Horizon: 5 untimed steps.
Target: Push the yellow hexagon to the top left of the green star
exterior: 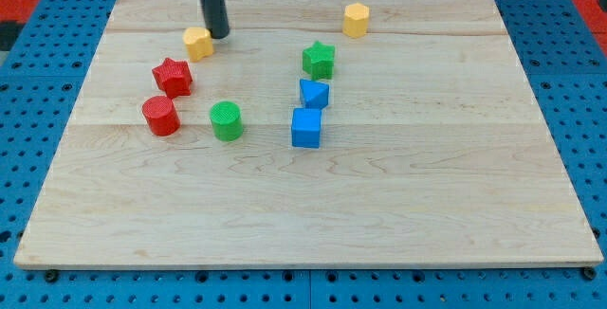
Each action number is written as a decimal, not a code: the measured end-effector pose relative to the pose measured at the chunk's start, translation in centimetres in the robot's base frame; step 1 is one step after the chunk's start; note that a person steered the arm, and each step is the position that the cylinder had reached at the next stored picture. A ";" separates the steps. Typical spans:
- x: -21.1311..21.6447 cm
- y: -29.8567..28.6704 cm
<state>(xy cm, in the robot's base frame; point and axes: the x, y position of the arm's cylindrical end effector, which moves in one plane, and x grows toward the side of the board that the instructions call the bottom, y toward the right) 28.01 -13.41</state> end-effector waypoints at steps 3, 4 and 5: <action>-7.5 12.7; -6.9 19.5; -7.2 23.8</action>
<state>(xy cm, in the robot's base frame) 20.85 10.35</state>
